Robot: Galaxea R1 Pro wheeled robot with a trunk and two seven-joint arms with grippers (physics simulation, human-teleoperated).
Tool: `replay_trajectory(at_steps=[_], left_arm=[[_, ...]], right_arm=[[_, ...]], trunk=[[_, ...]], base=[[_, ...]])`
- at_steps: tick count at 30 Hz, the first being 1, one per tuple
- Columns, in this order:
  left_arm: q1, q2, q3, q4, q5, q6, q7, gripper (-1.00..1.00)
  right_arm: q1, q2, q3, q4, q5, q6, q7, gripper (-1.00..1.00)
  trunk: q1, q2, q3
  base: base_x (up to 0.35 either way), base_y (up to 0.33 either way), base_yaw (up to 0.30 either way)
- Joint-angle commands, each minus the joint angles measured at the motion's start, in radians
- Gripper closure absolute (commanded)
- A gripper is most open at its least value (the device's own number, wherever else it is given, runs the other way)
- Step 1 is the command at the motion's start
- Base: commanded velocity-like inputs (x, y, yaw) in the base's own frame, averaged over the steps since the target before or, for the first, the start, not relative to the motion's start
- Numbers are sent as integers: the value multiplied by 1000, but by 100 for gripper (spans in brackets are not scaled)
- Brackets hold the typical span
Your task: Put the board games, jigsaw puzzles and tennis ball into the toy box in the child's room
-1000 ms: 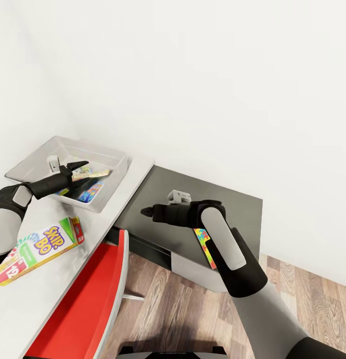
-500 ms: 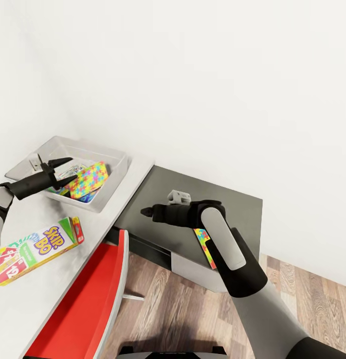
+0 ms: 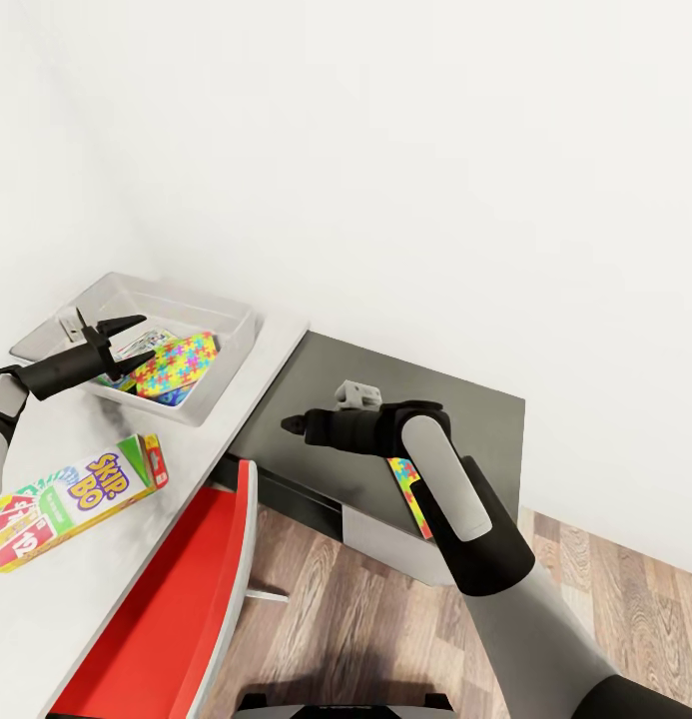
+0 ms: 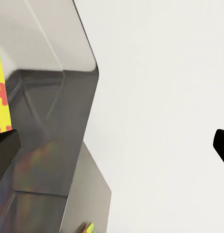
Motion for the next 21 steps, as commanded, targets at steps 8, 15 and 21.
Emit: replay_trajectory(at_steps=[8,15,21], left_arm=[[-1,0,-16,0,-11,6,-9,-100],[0,2,-58,-1,-11,4,-14,-100],[0,5,-64,-1,-11,2,-14,-100]], right_arm=[[-1,0,0,-1,-9,1,-9,-100],[-1,0,0,-1,-9,1,-9,-100],[-1,0,0,0,-9,0,-9,-100]], trunk=[[1,-2,-2],[1,-2,-2],[1,-2,-2]], base=[[0,0,0],[-5,4,0],[-148,116,0]])
